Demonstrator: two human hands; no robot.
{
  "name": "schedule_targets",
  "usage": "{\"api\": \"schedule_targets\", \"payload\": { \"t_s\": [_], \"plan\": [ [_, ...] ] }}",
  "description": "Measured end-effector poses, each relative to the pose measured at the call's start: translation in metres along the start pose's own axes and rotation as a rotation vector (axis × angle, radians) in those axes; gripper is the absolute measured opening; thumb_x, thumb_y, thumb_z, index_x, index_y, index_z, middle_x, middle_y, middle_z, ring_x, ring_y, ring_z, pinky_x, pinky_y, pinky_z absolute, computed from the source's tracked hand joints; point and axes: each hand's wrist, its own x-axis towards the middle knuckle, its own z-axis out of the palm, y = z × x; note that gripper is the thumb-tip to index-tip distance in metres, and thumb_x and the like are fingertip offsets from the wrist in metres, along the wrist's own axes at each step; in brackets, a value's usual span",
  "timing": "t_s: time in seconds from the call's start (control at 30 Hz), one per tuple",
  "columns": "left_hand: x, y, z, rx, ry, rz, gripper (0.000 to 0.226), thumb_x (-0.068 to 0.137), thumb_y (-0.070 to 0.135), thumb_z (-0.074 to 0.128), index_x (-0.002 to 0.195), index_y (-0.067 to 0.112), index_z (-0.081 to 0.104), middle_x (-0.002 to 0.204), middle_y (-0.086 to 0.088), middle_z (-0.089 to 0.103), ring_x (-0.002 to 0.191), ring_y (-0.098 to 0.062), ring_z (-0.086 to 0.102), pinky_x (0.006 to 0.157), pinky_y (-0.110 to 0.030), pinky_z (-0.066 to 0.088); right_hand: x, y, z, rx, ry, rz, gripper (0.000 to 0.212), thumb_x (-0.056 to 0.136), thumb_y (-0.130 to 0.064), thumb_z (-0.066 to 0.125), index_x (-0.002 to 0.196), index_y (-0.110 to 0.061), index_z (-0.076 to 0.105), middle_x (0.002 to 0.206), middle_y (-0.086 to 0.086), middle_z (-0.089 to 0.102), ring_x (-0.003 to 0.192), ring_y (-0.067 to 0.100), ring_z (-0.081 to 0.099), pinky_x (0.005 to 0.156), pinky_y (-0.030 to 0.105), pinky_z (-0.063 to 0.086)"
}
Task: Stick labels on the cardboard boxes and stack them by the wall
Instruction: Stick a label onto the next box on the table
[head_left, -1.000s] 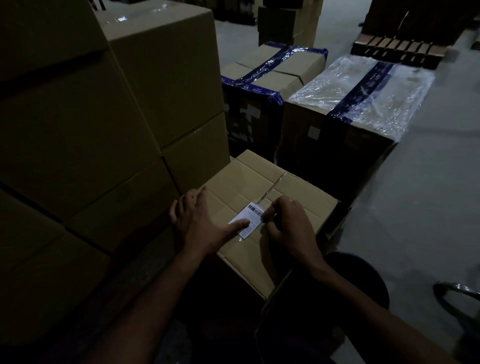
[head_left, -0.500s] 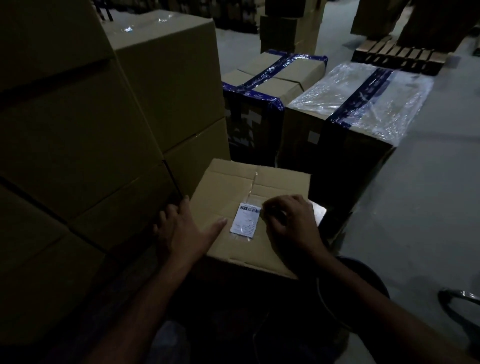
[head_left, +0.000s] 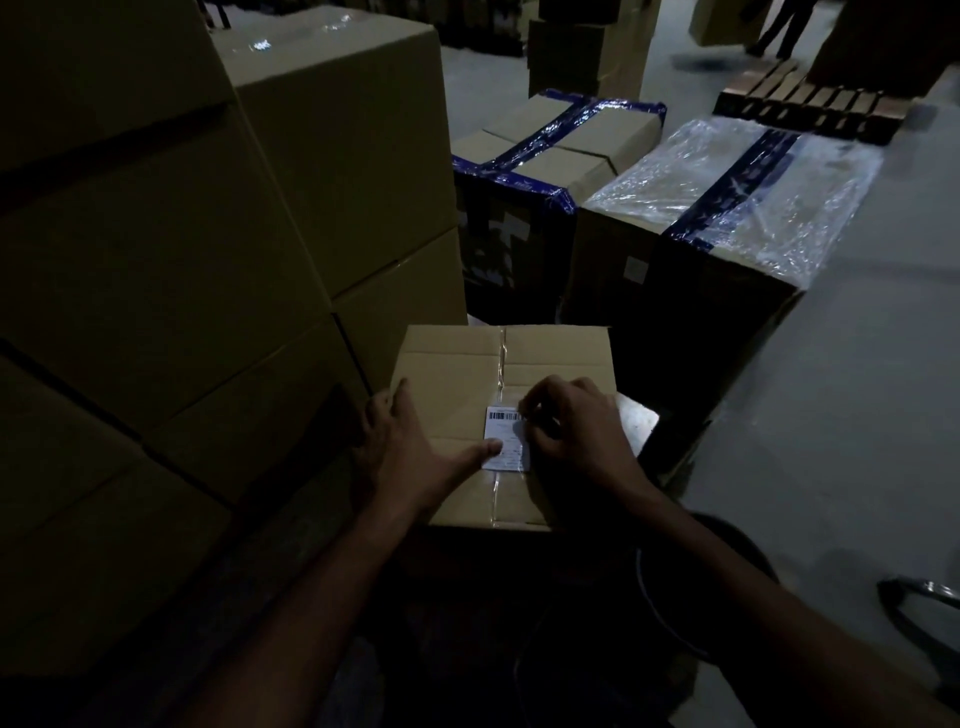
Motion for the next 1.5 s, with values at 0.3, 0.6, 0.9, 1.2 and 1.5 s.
{"api": "schedule_targets", "payload": {
  "t_s": [0.3, 0.6, 0.9, 1.2, 1.5],
  "plan": [
    [-0.002, 0.001, -0.002, -0.013, 0.024, 0.005, 0.136, 0.049, 0.092, 0.065, 0.157, 0.025, 0.015, 0.159, -0.003, 0.020, 0.142, -0.026, 0.027, 0.109, -0.048, 0.037, 0.003, 0.000, -0.001, 0.114, -0.025, 0.091, 0.018, 0.078, -0.018, 0.069, 0.089, -0.024, 0.056, 0.089, -0.005, 0.057, 0.090, 0.012, 0.047, 0.077, 0.030, 0.042],
    [-0.002, 0.000, -0.003, -0.037, 0.018, 0.005, 0.136, 0.048, 0.092, 0.065, 0.157, 0.027, 0.015, 0.159, -0.001, 0.018, 0.142, -0.026, 0.027, 0.109, -0.049, 0.036, 0.004, 0.003, -0.005, 0.225, -0.021, 0.122, 0.023, 0.078, -0.013, 0.071, 0.083, -0.027, 0.054, 0.087, -0.003, 0.062, 0.088, 0.018, 0.057, 0.071, 0.034, 0.049],
    [0.009, -0.007, -0.005, -0.204, 0.014, -0.014, 0.086, 0.086, 0.052, 0.071, 0.155, 0.022, 0.030, 0.156, -0.006, 0.032, 0.140, -0.028, 0.037, 0.110, -0.041, 0.033, -0.059, -0.026, 0.009, -0.107, 0.188, 0.205, 0.023, 0.089, -0.026, 0.062, 0.111, -0.029, 0.056, 0.116, -0.014, 0.060, 0.123, 0.011, 0.038, 0.091, 0.036, 0.022],
    [-0.054, 0.012, 0.002, -0.478, 0.129, -0.120, 0.095, 0.088, 0.009, 0.073, 0.159, 0.030, 0.014, 0.168, 0.000, -0.005, 0.151, -0.022, 0.013, 0.115, -0.037, 0.028, -0.006, 0.001, -0.022, 0.000, 0.088, 0.012, 0.016, 0.086, -0.030, 0.069, 0.102, -0.026, 0.066, 0.097, -0.019, 0.058, 0.099, 0.011, 0.057, 0.080, 0.035, 0.049],
    [-0.055, 0.019, 0.020, -0.290, 0.164, 0.099, 0.098, 0.079, 0.035, 0.082, 0.157, 0.025, 0.024, 0.168, -0.007, 0.005, 0.154, -0.019, -0.009, 0.125, -0.050, 0.009, 0.015, 0.000, -0.024, 0.022, 0.078, 0.014, 0.015, 0.084, -0.021, 0.072, 0.099, -0.019, 0.070, 0.094, -0.010, 0.061, 0.096, 0.020, 0.060, 0.087, 0.041, 0.047]
  ]
}}
